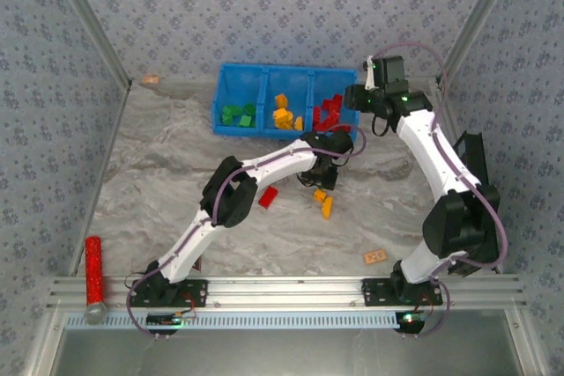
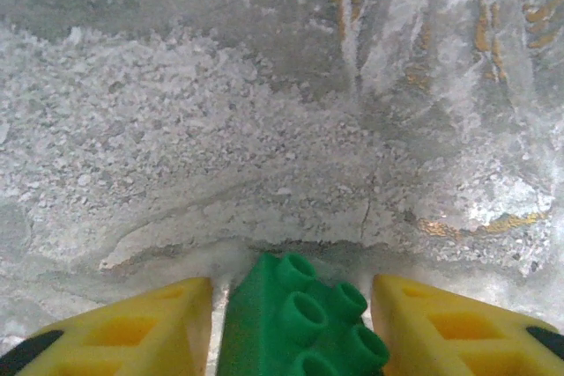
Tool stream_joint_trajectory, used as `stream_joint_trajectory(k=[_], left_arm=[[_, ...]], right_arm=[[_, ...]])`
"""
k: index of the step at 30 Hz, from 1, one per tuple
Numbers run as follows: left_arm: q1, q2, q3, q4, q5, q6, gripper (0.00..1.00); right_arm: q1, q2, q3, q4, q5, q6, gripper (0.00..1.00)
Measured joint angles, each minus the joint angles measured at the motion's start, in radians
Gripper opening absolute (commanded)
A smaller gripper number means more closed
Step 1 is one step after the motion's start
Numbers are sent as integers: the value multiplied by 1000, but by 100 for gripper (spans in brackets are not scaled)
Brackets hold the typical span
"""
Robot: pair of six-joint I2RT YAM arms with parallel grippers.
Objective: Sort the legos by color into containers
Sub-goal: Pick up the lego from the center of the table, then place the lego in the container.
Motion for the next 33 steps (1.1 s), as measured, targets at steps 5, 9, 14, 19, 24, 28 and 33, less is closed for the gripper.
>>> stream_joint_trajectory(k=[5,9,14,19,24,28,33], left_arm=[[1,0,0,1,0,1,33],[5,0,0,2,7,1,30],[27,-8,-1,11,26,5,28],[92,-78,-10,12,37,24,28],[199,-232,-5,11,37,56,28],[276,-321,29,10,33,88,28],[349,-354,65,-4,28,127,28]], right_arm=[[-14,-80,-42,-18,7,0,59],[-17,-166,-118,-48,14,10,59],[-17,-283,-261,-94,13,38,60],[-11,-428,-446,-122,-28,76,64],[54,-491,-555,-137,-96,107,67],[155,-502,-593,-136,-108,121,72],[243,-445,-598,-110,-131,84,90]])
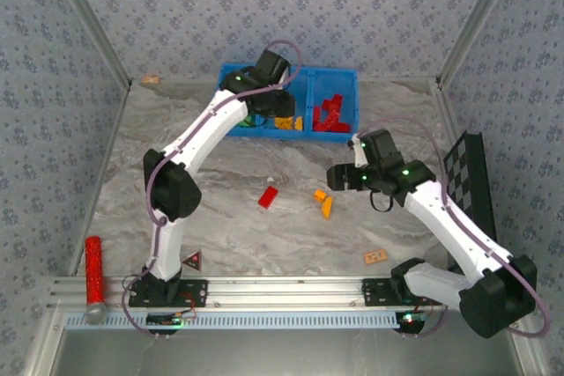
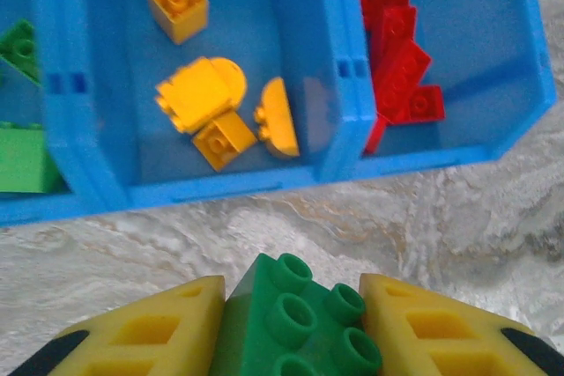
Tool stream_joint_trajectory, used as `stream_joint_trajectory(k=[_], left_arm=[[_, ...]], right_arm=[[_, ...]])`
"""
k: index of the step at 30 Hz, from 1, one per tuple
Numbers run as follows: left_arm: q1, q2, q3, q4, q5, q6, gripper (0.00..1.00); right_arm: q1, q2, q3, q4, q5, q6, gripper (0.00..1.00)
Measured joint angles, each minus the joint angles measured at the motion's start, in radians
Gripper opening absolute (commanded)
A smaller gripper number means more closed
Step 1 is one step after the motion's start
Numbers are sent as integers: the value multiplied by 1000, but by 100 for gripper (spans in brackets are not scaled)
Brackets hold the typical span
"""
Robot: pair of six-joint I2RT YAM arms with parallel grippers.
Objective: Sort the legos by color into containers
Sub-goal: Place the lego in the container.
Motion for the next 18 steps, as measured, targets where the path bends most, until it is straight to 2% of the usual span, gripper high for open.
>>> stream_joint_trajectory(k=[5,10,18], left_arm=[[101,0,10,-18,-15,11,27],[185,28,39,-19,-25,12,27],[203,189,168,-47,-21,19,27]], right_arm=[[82,190,22,13,1,-92,89],[135,300,77,18,2,-171,87],[167,482,157,30,29,-260,83]])
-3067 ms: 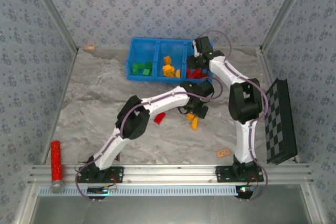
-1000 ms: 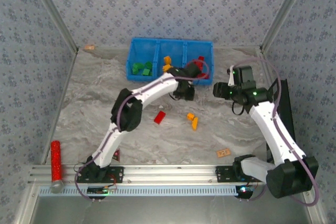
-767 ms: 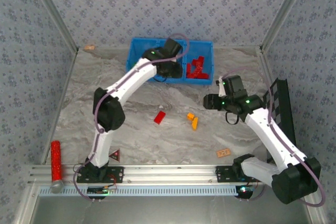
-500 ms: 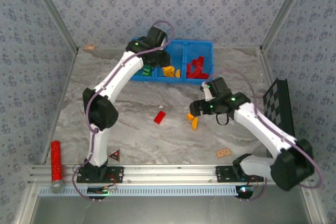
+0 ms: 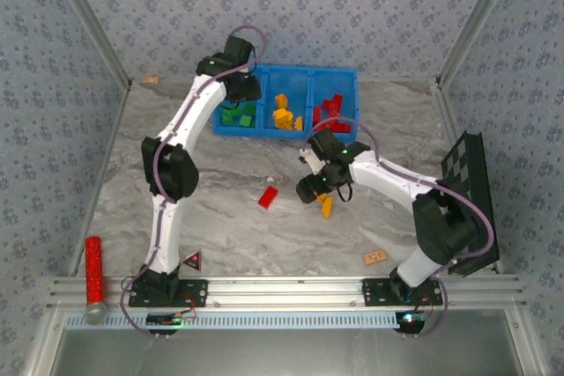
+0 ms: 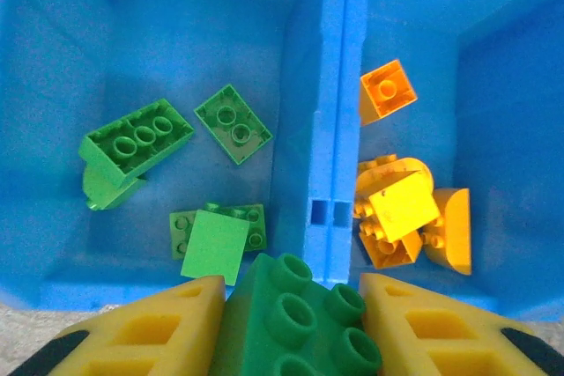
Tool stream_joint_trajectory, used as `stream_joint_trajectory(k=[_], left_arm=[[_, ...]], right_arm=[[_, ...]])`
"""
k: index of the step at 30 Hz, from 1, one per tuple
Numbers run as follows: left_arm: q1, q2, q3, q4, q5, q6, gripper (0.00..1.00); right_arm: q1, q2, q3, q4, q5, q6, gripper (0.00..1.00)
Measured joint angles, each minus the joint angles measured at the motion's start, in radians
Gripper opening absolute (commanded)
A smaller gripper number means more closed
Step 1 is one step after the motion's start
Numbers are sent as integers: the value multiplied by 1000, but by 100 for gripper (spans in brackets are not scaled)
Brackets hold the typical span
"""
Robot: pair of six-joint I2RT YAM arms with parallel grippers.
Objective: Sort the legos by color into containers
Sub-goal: Place the lego in the container, then pick up the lego from the center of the table.
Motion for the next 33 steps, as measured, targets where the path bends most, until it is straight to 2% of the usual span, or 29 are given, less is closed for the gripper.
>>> stream_joint_trajectory(k=[16,20,27,33], left_arm=[[40,128,26,-27,31,-25,28],[50,137,26,-29,30,-28,35],[54,143,26,-29,30,-37,52],[54,144,26,-30,29,-39,62]], right_arm=[[17,102,35,-31,86,-60,79],[21,103,35,-34,86,-60,79],[21,111,35,-39,86,-60,78],[21,125,33,-43,86,-60,77]])
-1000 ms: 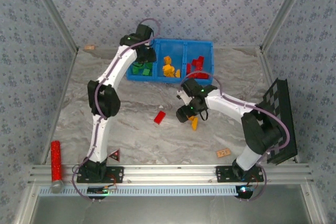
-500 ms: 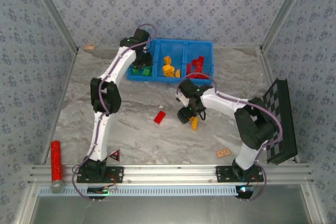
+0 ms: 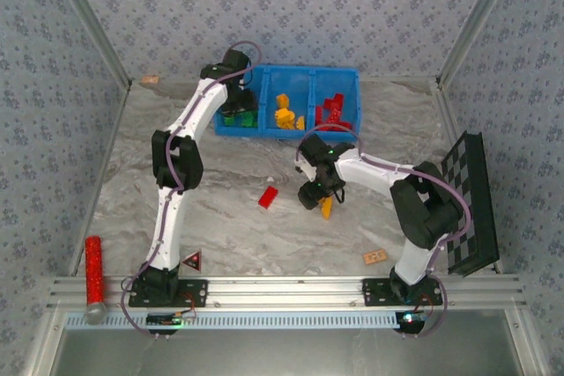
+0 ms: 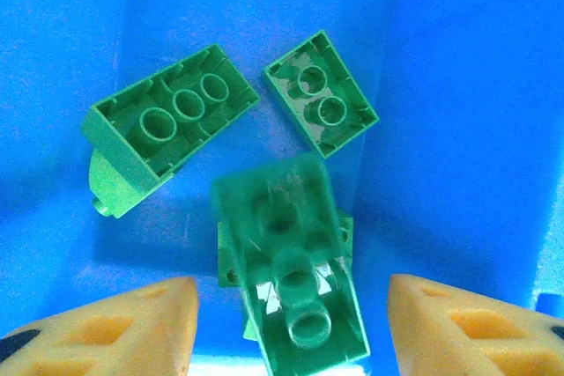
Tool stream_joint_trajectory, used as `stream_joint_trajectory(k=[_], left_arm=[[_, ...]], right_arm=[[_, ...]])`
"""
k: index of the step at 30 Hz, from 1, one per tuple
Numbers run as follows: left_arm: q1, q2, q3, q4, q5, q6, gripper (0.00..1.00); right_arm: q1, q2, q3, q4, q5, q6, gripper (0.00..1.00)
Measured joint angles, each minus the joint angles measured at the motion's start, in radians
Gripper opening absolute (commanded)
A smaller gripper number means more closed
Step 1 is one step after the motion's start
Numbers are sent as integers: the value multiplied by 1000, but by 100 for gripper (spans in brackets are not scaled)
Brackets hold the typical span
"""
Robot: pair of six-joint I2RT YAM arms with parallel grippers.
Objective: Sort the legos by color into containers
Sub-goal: Pick up the lego from the center of the table.
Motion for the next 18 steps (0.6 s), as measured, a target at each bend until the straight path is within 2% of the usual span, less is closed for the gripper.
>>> stream_joint_trajectory(k=[8,18], left_arm=[[0,0,0,-1,0,1,65],[-10,-56,0,-9,31,1,66]], right_arm=[[-7,18,0,0,0,0,73],[-15,42,0,3,0,-2,60]])
